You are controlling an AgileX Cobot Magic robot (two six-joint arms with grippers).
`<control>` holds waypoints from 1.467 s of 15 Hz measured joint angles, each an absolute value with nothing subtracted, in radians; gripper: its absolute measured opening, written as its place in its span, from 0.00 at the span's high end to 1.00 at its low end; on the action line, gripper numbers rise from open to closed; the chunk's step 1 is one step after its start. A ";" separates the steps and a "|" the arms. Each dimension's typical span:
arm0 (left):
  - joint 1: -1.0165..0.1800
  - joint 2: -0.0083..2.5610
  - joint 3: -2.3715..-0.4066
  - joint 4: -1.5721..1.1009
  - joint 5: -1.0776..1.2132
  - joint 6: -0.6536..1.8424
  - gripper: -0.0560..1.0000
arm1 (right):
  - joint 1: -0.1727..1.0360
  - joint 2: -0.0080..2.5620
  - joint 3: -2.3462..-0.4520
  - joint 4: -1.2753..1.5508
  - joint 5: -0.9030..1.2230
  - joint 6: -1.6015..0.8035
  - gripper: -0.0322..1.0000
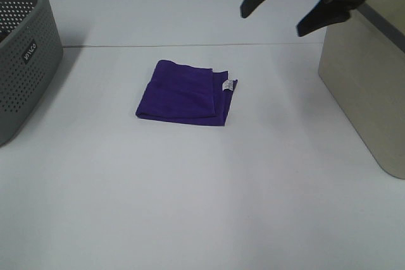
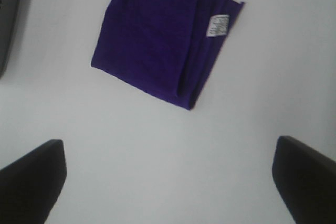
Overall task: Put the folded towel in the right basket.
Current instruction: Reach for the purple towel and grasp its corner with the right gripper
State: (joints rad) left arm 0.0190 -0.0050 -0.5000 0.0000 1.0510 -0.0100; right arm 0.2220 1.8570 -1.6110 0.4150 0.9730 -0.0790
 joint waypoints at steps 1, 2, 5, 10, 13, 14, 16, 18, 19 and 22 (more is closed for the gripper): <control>0.019 -0.005 -0.500 0.000 1.051 -0.010 0.01 | 0.248 1.959 -1.702 0.421 0.972 -0.065 0.03; 0.019 -0.005 -0.500 0.000 1.051 -0.010 0.01 | 0.261 2.137 -1.845 0.431 0.983 -0.043 0.03; 0.019 -0.005 -0.500 0.000 1.051 -0.010 0.01 | 0.261 2.327 -1.990 0.430 0.989 -0.038 0.03; 0.019 -0.005 -0.500 0.000 1.051 -0.009 0.01 | 0.261 2.442 -2.027 0.424 0.994 -0.038 0.04; 0.019 -0.005 -0.500 0.000 1.051 -0.009 0.01 | 0.261 2.482 -2.027 0.424 0.981 -0.038 0.04; 0.019 -0.005 -0.500 0.000 1.051 -0.009 0.01 | 0.261 2.491 -2.028 0.426 0.967 -0.038 0.04; 0.019 -0.005 -0.500 0.000 1.051 -0.009 0.01 | 0.261 2.496 -2.031 0.429 0.951 -0.038 0.04; 0.019 -0.005 -0.500 0.000 1.051 -0.009 0.01 | 0.261 2.503 -2.037 0.443 0.942 -0.038 0.04; 0.019 -0.005 -0.500 0.000 1.051 -0.009 0.01 | 0.261 2.506 -2.038 0.456 0.937 -0.036 0.04; 0.019 -0.005 -0.500 0.000 1.051 -0.009 0.01 | 0.274 2.522 -2.044 0.497 0.902 -0.022 0.06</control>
